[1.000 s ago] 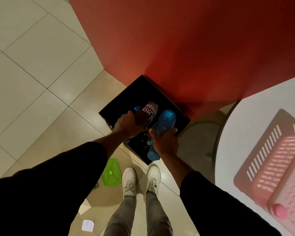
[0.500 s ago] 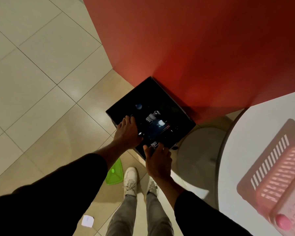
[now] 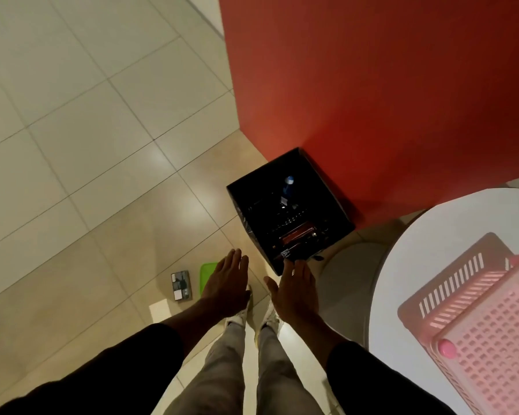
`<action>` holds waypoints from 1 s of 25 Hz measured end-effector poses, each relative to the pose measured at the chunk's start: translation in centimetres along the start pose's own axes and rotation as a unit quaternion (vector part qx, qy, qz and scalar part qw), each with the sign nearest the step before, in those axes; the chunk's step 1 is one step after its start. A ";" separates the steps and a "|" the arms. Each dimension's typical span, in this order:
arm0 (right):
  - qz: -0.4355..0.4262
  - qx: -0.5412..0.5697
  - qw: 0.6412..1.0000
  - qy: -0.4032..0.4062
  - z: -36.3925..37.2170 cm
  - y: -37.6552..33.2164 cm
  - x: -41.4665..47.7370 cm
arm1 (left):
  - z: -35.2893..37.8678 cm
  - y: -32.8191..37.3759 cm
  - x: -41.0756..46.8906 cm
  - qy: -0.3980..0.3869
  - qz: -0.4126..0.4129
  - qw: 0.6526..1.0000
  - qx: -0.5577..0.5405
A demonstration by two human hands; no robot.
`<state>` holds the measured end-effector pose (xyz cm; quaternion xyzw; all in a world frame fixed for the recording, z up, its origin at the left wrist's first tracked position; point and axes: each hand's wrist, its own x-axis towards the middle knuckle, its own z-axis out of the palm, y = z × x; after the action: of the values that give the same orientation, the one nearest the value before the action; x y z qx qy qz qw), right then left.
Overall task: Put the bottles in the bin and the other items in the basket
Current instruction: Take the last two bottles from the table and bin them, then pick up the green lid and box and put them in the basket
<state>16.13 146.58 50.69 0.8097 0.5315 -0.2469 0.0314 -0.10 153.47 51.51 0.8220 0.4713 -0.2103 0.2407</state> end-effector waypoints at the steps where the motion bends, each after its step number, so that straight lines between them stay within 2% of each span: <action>1: -0.003 -0.011 1.000 0.000 -0.2 0.5 0.4 | 0.5 0.2 -0.3 -0.005 0.007 1.000 0.008; 6: -0.086 -0.067 0.993 -0.036 -0.7 -0.5 -1.4 | 2.8 -0.5 -6.6 0.005 -0.044 0.999 -0.020; 10: -0.151 -0.100 0.981 -0.068 0.3 -2.1 -3.1 | 4.8 -2.0 -10.9 0.030 -0.123 0.990 -0.065; 17: -0.237 -0.100 0.962 -0.089 1.2 -5.6 -5.7 | 6.0 -3.5 -16.3 0.060 -0.171 0.979 -0.096; 25: -0.259 -0.111 0.956 -0.081 4.0 -10.2 -8.1 | 8.3 -7.5 -20.0 0.078 -0.187 0.967 -0.151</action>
<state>3.18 142.87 52.82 0.6130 0.7426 -0.2508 0.0995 -16.99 138.38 54.86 0.6869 0.6607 -0.1129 0.2809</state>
